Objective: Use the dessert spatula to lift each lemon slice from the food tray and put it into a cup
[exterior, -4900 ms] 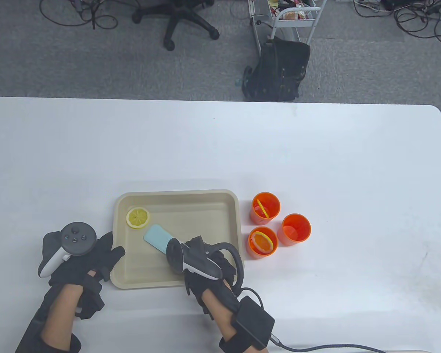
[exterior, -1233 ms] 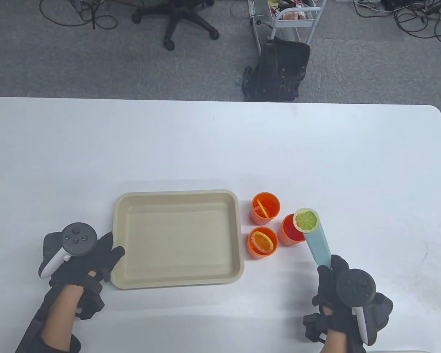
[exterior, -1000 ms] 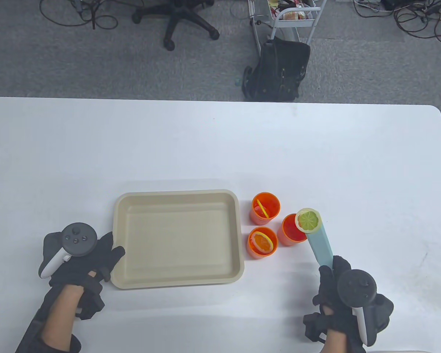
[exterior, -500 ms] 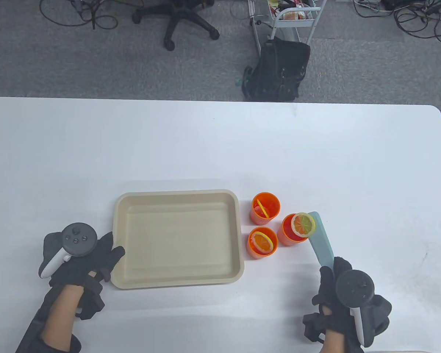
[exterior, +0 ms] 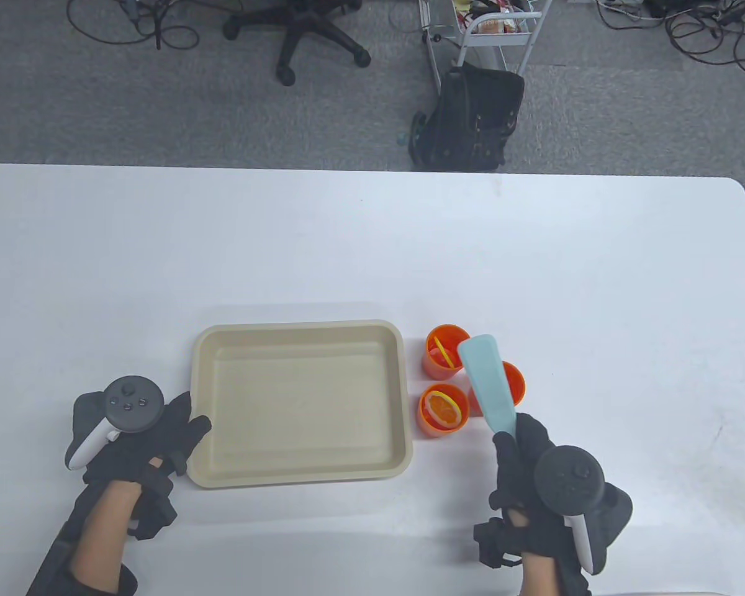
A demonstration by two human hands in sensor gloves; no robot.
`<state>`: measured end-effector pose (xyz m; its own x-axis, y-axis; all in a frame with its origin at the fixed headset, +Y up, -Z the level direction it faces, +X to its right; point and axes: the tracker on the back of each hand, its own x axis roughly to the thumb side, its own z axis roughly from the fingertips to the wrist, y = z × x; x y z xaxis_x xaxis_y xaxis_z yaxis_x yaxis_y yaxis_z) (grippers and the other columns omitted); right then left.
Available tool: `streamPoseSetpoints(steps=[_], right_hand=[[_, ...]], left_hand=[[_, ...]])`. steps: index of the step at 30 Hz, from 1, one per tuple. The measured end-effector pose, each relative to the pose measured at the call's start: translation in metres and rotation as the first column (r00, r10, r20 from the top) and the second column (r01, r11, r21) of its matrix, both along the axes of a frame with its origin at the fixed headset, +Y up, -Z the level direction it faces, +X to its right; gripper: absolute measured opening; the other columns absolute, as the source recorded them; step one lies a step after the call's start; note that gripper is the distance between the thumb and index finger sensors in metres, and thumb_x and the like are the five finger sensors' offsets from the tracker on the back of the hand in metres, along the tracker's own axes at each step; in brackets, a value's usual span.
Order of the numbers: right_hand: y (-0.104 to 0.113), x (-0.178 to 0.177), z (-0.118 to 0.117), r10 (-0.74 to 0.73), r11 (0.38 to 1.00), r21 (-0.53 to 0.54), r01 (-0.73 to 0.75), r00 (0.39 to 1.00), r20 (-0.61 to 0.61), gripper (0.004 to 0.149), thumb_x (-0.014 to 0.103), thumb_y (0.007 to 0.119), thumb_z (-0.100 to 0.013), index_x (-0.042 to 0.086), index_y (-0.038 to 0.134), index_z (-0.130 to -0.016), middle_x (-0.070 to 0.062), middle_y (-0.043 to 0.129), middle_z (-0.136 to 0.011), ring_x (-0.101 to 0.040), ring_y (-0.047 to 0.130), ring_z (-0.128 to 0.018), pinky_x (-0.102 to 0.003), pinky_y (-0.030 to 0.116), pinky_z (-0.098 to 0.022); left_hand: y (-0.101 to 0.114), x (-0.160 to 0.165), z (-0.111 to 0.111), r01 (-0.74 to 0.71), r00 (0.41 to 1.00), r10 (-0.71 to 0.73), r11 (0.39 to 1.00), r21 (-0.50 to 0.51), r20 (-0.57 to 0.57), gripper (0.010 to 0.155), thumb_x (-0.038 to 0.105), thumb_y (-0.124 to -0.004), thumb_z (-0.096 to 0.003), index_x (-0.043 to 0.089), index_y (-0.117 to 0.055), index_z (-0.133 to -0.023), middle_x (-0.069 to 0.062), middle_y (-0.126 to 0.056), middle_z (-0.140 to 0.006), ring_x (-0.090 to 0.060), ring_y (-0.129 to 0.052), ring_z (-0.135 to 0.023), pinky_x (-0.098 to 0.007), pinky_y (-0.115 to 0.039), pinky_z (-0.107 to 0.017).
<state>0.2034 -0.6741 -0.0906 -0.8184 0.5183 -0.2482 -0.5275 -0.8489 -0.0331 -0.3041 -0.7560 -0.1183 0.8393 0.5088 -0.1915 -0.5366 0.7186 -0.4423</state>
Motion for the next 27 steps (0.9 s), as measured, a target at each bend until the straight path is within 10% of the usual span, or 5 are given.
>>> streamPoseSetpoints(steps=[11,27], right_hand=[[-0.019,-0.122,-0.03,0.146,0.959,-0.171,-0.226,0.911,-0.385,0.059,0.039,0.082,-0.049,0.007,0.072,-0.098,-0.011,0.096,-0.07,-0.015,0.107,-0.039,-0.047,0.086,-0.053],[-0.043,-0.189,-0.041,0.473,0.786,-0.14,-0.602,0.732,-0.49,0.058,0.041,0.079,-0.05,0.011,0.072,-0.099,-0.009,0.094,-0.075,-0.019,0.106,-0.047,-0.05,0.081,-0.057]], left_hand=[[0.0,0.0,0.0,0.003,1.0,-0.003,1.0,0.003,0.001,0.072,0.046,-0.073,-0.059,0.001,-0.051,-0.11,-0.004,-0.092,-0.076,-0.006,-0.108,-0.043,-0.033,-0.094,-0.039],[0.0,0.0,0.0,0.0,1.0,0.0,1.0,0.0,0.005,0.072,0.046,-0.074,-0.059,0.001,-0.051,-0.11,-0.004,-0.092,-0.075,-0.007,-0.108,-0.043,-0.033,-0.094,-0.038]])
